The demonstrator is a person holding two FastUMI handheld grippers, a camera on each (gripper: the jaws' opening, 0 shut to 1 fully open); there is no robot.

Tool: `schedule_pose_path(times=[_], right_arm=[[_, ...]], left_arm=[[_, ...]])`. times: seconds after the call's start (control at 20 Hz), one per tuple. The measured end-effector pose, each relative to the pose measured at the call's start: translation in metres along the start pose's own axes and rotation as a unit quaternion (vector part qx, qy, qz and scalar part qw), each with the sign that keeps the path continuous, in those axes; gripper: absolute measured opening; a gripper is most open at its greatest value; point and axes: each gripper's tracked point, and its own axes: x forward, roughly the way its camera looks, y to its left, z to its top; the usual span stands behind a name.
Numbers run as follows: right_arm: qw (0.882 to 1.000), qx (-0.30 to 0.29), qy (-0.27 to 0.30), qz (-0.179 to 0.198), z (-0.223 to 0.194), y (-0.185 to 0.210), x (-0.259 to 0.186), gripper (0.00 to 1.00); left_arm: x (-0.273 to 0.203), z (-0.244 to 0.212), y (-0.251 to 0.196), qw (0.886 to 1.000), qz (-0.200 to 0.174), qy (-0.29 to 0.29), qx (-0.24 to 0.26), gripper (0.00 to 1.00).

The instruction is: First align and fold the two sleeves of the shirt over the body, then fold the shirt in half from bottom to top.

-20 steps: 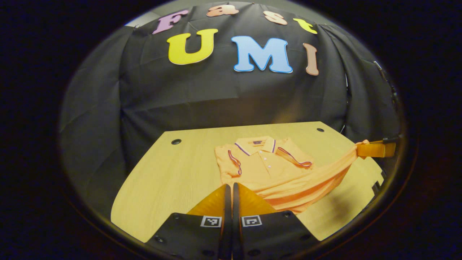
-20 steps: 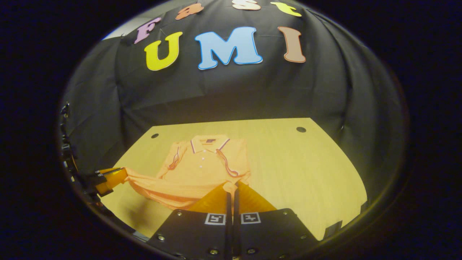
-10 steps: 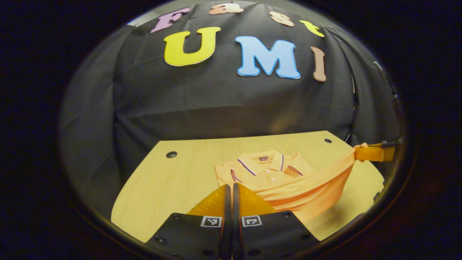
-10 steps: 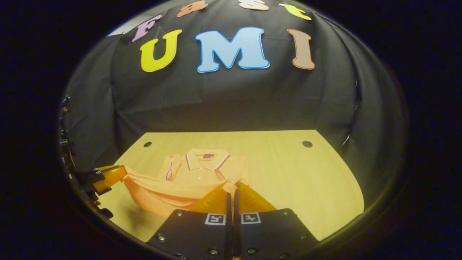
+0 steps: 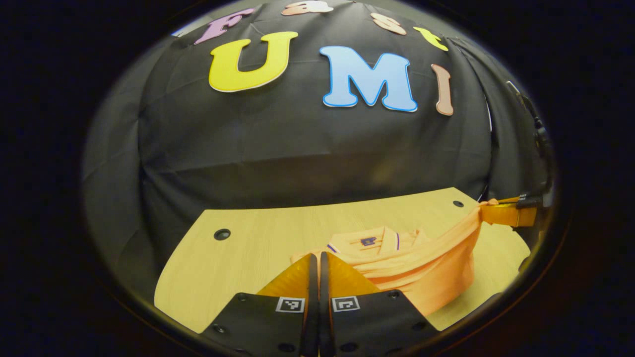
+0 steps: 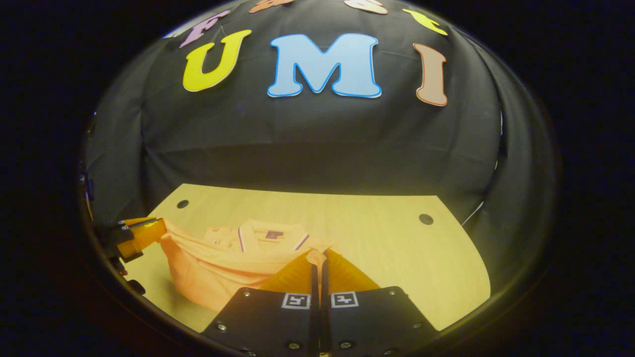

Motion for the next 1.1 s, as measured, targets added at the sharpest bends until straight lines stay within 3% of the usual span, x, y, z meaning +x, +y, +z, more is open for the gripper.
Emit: schedule_pose_path(times=[0.7, 1.1], right_arm=[[0.999, 0.013, 0.035, -0.023, -0.012, -0.017, 0.109, 0.01], [0.998, -0.006, 0.066, -0.023, -0.037, -0.016, 0.129, 0.05]], left_arm=[[0.125, -0.019, 0.008, 1.0, 0.005, 0.008, 0.018, 0.06], [0.151, -0.051, 0.012, 0.999, 0.01, 0.032, 0.004, 0.06]])
